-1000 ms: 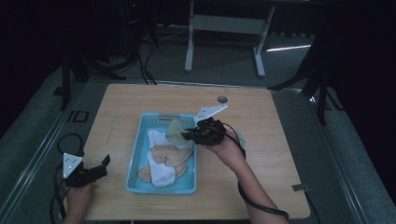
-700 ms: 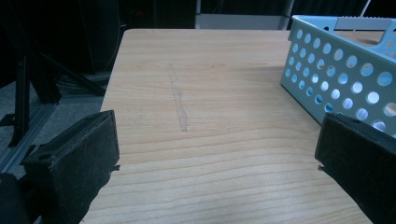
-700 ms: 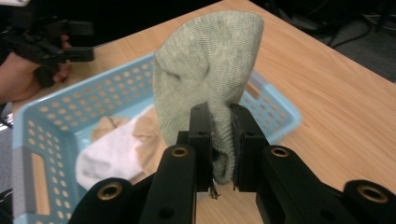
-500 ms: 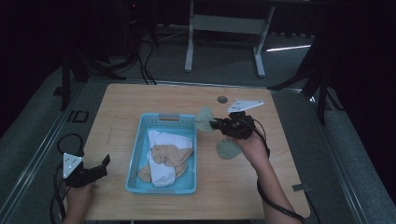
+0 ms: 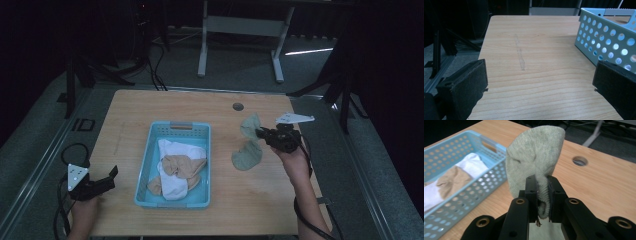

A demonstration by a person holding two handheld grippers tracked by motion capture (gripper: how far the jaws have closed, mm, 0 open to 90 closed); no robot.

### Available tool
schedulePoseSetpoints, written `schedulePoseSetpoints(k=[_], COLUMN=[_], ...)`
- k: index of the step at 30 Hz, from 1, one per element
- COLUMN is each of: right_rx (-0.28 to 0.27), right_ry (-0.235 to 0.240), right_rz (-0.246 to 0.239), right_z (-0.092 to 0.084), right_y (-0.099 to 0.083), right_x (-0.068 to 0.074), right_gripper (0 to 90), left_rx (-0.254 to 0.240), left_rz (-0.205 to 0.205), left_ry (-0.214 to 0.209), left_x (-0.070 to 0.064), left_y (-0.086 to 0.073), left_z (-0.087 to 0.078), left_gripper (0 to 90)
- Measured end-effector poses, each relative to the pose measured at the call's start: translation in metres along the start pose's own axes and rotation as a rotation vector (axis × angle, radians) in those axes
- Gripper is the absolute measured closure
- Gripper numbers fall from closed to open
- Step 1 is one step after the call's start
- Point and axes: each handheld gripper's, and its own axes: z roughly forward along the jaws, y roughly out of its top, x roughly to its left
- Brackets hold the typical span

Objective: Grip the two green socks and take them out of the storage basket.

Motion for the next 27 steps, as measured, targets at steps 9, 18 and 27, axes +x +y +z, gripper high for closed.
schedulePoseSetpoints(k=[9,18,27], right_rx=[0.013,0.053,0.091], right_ry=[-0.078,-0.138,-0.170], right_rz=[0.080,0.161,0.250], right_z=[-0.005,0.006,0.020], right_y=[-0.035,-0.074,-0.106], right_x=[-0.032,-0.057,-0.071], right_gripper=[80.6,80.3,80.2], left_rx=[0.001,0.000,0.000], left_rz=[-0.002,-0.001,-0.002], left_ry=[-0.001,0.000,0.000], left_x=[0.000,0.000,0.000], left_y=[0.000,0.000,0.000], left_z=[0.000,0.000,0.000], left_gripper=[0.0,0.0,0.0])
